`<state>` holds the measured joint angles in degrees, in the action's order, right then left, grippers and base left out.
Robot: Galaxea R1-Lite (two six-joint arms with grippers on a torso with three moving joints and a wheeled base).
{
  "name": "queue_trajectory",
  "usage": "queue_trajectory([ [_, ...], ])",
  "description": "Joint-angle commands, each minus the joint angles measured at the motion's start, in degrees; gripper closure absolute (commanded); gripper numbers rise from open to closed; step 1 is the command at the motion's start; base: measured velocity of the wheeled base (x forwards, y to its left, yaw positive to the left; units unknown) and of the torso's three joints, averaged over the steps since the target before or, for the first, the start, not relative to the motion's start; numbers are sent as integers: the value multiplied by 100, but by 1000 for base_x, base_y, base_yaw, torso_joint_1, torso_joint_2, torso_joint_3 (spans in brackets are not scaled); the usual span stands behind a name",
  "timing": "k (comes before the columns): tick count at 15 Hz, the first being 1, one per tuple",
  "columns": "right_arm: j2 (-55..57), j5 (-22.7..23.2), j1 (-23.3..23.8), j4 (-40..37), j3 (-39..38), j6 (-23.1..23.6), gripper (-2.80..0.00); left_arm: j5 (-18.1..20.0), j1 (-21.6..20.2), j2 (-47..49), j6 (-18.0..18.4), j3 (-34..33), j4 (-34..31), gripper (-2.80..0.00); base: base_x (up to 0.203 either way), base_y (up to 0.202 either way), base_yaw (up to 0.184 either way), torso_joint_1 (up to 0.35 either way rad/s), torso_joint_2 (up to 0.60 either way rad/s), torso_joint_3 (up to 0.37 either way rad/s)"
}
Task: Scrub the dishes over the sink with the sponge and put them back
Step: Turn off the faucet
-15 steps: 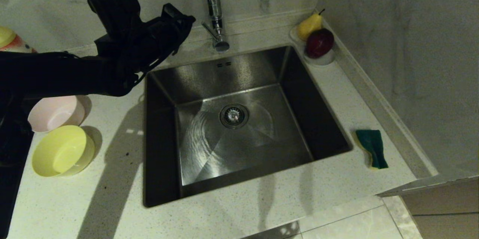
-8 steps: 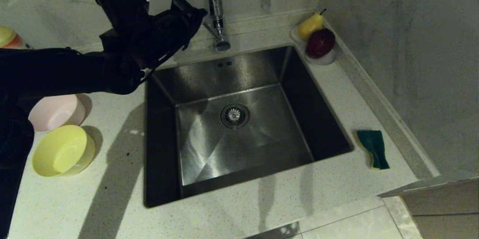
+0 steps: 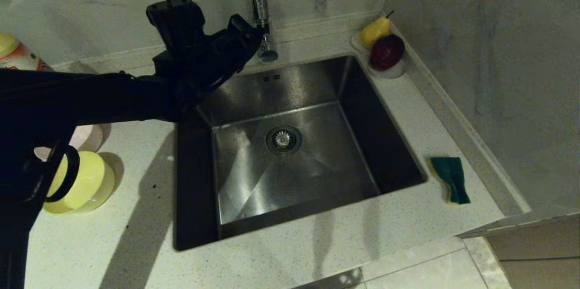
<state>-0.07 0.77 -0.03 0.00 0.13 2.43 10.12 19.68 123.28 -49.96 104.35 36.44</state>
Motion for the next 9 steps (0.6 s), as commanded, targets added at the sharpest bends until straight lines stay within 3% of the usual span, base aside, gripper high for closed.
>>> queue_trajectory([
  [1,-1,2,-6,0,-3,4,0,-91,1,392,-29,316,50,0,0,0,0,0,0,0],
  [9,-1,2,-1,0,-4,4,0,-336,-34,618,3,358,406,0,0,0,0,0,0,0],
])
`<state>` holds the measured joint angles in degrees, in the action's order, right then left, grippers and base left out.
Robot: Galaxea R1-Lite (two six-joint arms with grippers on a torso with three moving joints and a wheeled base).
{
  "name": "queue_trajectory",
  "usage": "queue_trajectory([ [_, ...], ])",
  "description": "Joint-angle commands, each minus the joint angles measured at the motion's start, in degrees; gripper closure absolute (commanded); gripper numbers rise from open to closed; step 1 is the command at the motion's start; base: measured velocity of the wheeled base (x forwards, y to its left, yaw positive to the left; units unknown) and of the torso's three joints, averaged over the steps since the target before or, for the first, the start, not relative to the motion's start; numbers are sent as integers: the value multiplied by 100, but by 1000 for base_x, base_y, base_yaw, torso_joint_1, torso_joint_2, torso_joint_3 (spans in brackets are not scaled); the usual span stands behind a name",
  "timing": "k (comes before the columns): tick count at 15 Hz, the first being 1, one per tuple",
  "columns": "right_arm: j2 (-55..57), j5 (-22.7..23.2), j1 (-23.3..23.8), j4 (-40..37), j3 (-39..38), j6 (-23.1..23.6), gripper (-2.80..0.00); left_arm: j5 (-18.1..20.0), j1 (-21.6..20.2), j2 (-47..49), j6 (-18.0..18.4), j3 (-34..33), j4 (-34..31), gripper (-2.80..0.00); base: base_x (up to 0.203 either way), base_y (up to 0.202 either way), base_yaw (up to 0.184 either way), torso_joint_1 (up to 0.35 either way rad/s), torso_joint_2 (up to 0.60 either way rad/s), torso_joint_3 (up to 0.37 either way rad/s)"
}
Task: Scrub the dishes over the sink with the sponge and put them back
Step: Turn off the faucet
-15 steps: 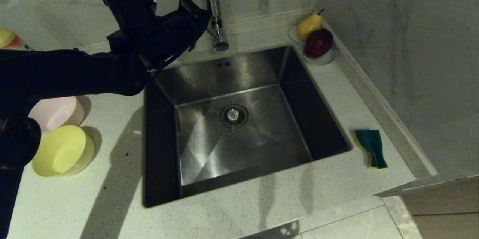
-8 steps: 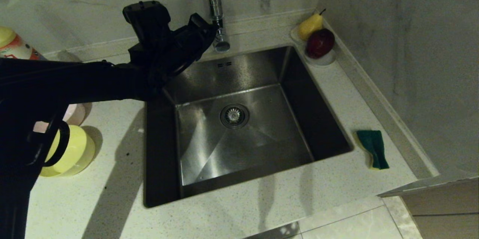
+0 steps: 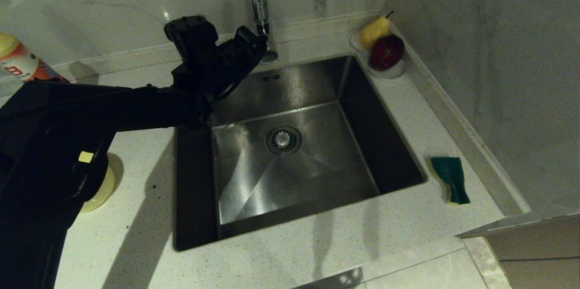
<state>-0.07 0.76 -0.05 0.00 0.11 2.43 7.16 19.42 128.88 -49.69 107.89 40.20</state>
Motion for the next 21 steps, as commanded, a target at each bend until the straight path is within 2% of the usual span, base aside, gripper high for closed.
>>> queue_trajectory([
  [1,-1,3,-2,0,7,4,0,-59,-17,58,-23,4,31,0,0,0,0,0,0,0],
  [13,-1,3,4,0,6,4,0,-383,-334,22,39,-4,25,0,0,0,0,0,0,0],
  [21,-1,3,-4,0,2,4,0,-451,-325,-946,9,-354,-12,0,0,0,0,0,0,0],
])
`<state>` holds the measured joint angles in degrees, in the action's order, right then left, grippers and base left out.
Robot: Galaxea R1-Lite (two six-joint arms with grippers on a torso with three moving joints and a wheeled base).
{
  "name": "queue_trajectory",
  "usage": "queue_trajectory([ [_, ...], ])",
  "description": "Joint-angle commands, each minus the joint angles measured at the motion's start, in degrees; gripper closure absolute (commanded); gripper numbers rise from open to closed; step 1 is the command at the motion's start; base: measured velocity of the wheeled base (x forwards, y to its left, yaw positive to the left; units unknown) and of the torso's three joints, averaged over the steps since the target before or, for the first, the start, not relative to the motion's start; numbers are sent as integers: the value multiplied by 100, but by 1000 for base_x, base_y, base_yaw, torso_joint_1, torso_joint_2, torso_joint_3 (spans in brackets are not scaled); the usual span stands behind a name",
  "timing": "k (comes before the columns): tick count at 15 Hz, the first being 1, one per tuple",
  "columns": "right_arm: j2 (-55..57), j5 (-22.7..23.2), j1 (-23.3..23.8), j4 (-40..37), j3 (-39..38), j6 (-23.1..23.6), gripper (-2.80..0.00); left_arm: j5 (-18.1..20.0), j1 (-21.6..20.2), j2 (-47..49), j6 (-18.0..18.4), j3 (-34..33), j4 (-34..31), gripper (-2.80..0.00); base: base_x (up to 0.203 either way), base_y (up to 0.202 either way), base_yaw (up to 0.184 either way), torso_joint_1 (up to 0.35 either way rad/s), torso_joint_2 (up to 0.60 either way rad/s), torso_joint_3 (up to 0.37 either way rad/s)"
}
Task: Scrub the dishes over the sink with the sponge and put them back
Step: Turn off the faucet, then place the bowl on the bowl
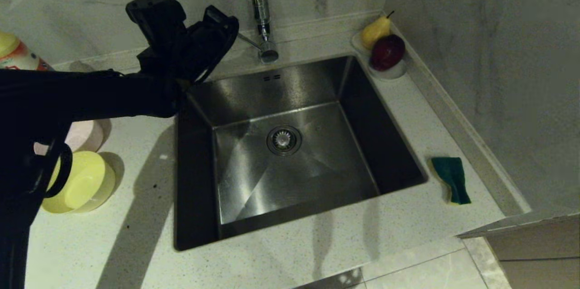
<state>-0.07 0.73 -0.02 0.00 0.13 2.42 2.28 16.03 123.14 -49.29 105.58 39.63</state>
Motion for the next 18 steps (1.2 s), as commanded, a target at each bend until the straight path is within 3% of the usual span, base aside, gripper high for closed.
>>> queue_trajectory([
  [1,-1,6,-6,0,-1,4,0,36,13,-583,-29,-244,27,0,0,0,0,0,0,0],
  [5,-1,6,-3,0,-5,4,0,30,4,-1800,20,-1147,-233,0,0,0,0,0,0,0],
  [7,-1,6,-6,0,-4,4,0,-106,-11,-2542,306,-1605,-697,0,0,0,0,0,0,0],
  [9,-1,6,-5,0,-1,4,0,-553,-128,-3261,982,-2053,-1285,0,0,0,0,0,0,0],
  [11,-1,6,-6,0,1,4,0,-1561,-354,-3947,2001,-2498,-2164,0,0,0,0,0,0,0],
  [14,-1,6,0,0,4,4,0,-3234,-1230,-4445,2817,-2880,-3187,0,0,0,0,0,0,0],
  [15,-1,6,0,0,-4,4,0,-3428,-1554,-4673,3060,-3050,-3344,0,0,0,0,0,0,0],
  [18,-1,6,2,0,-4,4,0,-3455,-2805,-5427,3963,-3938,-3455,0,0,0,0,0,0,0],
])
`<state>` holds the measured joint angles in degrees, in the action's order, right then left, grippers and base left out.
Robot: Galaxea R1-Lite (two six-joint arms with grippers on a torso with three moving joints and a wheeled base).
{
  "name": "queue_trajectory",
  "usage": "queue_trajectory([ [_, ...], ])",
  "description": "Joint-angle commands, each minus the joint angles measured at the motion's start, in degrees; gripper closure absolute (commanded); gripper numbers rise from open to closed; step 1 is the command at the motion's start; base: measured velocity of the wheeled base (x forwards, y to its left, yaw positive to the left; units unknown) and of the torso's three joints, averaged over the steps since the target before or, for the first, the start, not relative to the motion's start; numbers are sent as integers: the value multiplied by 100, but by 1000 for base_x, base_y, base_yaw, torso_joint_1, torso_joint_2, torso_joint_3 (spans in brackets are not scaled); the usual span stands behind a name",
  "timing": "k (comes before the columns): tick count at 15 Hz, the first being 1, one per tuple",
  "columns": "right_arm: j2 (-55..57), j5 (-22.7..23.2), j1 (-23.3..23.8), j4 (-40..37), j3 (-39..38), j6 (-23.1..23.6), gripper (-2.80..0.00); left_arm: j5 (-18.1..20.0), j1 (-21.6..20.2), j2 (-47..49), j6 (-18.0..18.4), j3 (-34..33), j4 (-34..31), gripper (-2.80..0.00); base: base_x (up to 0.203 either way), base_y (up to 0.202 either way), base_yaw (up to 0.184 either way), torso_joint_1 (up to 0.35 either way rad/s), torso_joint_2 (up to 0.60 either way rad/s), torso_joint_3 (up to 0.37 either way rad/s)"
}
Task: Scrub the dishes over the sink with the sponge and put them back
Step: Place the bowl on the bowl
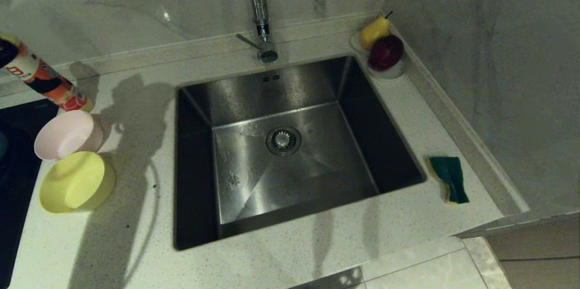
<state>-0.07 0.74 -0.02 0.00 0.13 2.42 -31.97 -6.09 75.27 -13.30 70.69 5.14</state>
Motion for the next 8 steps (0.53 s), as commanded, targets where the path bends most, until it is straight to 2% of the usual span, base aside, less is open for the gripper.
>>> queue_trajectory([
  [1,-1,5,-6,0,4,4,0,-44,-896,-852,616,-715,-53,0,0,0,0,0,0,0],
  [3,-1,5,-6,0,-5,4,0,-42,-1396,-1026,820,-1034,-197,0,0,0,0,0,0,0],
  [4,-1,5,-3,0,1,4,0,-16,-1517,-1005,818,-1190,-285,0,0,0,0,0,0,0],
  [6,-1,5,-3,0,-4,4,0,130,-1564,-793,725,-1586,-411,0,0,0,0,0,0,0],
  [8,-1,5,-6,0,-4,4,0,325,-1590,-312,414,-1673,-444,0,0,0,0,0,0,0],
])
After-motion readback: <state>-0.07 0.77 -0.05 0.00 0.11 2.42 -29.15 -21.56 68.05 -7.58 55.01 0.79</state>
